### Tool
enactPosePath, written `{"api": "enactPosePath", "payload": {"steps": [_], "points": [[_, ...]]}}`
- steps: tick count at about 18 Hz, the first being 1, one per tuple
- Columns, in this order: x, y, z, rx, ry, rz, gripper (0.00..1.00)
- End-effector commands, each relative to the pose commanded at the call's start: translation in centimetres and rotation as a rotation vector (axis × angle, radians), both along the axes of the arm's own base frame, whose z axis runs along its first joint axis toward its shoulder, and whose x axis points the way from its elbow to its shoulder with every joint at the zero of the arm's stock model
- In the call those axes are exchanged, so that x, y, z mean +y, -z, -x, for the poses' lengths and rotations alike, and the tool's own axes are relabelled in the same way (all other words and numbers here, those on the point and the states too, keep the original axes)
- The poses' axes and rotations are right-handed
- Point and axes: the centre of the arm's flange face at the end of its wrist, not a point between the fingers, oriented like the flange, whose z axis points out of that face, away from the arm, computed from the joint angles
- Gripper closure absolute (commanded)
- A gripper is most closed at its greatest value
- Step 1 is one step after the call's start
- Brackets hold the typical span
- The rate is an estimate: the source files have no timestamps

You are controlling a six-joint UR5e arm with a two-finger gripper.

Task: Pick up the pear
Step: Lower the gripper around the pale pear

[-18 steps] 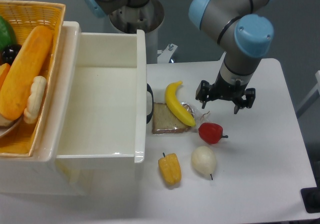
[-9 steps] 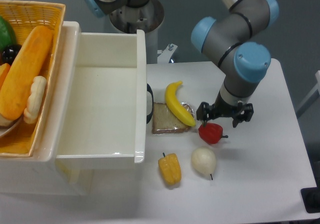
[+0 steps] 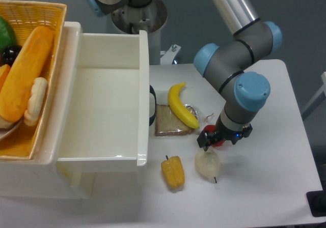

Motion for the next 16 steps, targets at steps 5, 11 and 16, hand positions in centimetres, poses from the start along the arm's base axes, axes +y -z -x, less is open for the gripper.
{"api": "enactPosePath", "payload": {"steps": [5,11,16], "points": [[1.0,-0.1,-0.1,-0.007,-0.005,-0.040,0.00],[2.0,1.4,-0.4,-0.017,0.018,-0.044,0.00],[2.4,1.8,-0.4,-0.017,0.029,-0.040,0.00]]}}
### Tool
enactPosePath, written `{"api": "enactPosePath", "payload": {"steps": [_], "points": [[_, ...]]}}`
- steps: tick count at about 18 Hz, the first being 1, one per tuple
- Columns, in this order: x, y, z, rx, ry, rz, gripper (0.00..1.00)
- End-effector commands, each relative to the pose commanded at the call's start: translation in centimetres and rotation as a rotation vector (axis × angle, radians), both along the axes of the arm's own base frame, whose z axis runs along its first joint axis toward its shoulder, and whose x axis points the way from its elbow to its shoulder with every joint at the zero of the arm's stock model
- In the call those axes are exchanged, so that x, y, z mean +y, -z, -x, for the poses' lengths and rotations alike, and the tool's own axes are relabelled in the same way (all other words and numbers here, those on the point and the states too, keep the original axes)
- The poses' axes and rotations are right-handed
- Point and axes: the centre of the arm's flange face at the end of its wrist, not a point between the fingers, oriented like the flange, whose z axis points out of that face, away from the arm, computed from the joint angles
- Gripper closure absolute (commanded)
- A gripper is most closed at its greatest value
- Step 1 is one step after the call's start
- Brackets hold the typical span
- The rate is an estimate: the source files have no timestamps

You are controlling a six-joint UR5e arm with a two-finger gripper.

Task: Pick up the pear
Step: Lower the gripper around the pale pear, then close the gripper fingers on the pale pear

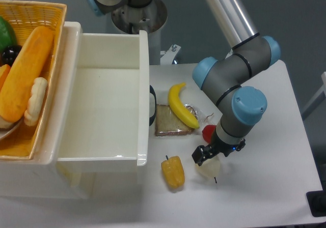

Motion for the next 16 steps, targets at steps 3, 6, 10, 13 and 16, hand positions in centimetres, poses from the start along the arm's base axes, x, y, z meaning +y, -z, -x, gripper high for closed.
{"api": "enactPosePath", "payload": {"steps": [3,6,10,13,16], "points": [[0.0,0.5,0.1,-0.006,0.000,0.005,0.00],[0.0,0.9,0.1,-0.007,0.002,0.011,0.00],[0.1,1.2,0.3,-0.006,0.002,0.011,0.00],[0.1,1.7,0.6,0.012,0.001,0.016,0.00],[0.2,2.1,0.6,0.008,0.003,0.019,0.00]]}}
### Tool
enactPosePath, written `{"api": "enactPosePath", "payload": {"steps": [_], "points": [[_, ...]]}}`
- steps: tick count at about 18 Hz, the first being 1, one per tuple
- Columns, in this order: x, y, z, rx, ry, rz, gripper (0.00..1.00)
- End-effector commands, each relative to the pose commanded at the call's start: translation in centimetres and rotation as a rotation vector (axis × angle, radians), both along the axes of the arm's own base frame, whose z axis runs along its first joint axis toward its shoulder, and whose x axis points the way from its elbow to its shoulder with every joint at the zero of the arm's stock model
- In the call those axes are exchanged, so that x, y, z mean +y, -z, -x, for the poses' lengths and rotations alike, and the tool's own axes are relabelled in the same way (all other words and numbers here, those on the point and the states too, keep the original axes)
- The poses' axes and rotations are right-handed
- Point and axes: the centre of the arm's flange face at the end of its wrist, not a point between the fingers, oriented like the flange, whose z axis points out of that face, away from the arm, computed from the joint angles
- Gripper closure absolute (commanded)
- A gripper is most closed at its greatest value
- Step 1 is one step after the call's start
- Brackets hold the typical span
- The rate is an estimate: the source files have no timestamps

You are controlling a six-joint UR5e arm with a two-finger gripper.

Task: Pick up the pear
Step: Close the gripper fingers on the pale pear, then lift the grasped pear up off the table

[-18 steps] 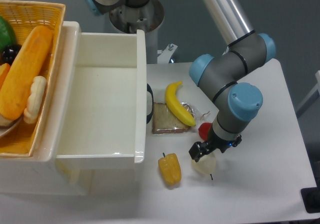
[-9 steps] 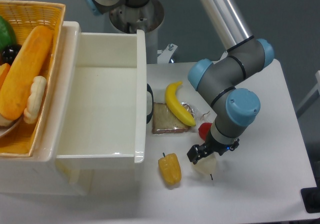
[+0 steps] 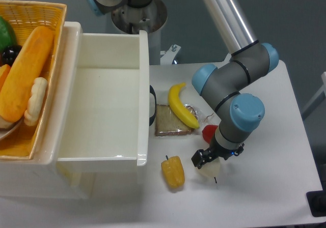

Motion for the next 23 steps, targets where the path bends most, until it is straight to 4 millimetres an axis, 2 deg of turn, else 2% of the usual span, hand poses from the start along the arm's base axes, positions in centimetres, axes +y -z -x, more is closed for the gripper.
{"api": "enactPosePath", "payload": {"steps": [12,14,17,19,23], "points": [[0.1,1.1,0.2,-0.004,0.002,0.004,0.01],[0.1,0.9,0.1,-0.003,0.002,0.004,0.10],[0.1,0.6,0.2,0.001,0.002,0.001,0.31],[0.2,0.5,0.1,0.001,0.003,-0.001,0.38],[0.7,-0.4,-0.7,0.016,0.071,-0.011,0.39]]}}
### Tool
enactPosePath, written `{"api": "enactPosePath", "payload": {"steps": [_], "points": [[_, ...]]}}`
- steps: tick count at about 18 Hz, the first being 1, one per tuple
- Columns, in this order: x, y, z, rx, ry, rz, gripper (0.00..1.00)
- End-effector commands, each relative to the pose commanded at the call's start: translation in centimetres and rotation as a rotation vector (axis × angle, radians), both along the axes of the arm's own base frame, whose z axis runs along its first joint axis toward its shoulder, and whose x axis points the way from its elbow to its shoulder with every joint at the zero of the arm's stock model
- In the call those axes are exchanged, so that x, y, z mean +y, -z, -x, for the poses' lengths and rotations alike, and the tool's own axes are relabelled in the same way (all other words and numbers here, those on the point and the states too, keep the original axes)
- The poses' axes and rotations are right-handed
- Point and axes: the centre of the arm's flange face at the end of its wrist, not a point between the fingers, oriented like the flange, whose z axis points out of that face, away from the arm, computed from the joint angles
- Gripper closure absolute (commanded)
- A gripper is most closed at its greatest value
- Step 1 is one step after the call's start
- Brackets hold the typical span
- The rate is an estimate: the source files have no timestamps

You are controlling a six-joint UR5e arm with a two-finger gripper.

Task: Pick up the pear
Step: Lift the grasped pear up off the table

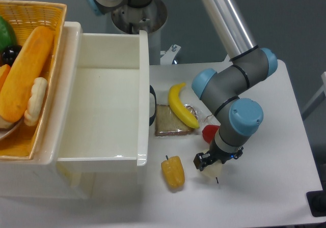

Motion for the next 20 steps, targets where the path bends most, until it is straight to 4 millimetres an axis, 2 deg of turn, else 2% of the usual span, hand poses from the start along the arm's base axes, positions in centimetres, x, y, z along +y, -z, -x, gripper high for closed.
{"api": "enactPosePath", "payload": {"steps": [2,9,13,20], "points": [[0.0,-0.4,0.0,0.005,0.002,-0.003,0.39],[-0.3,-5.9,-0.7,0.081,0.071,-0.048,0.39],[-0.2,-8.5,-1.7,0.125,0.183,-0.065,0.39],[-1.1,-11.1,-3.2,0.176,0.363,-0.073,0.40]]}}
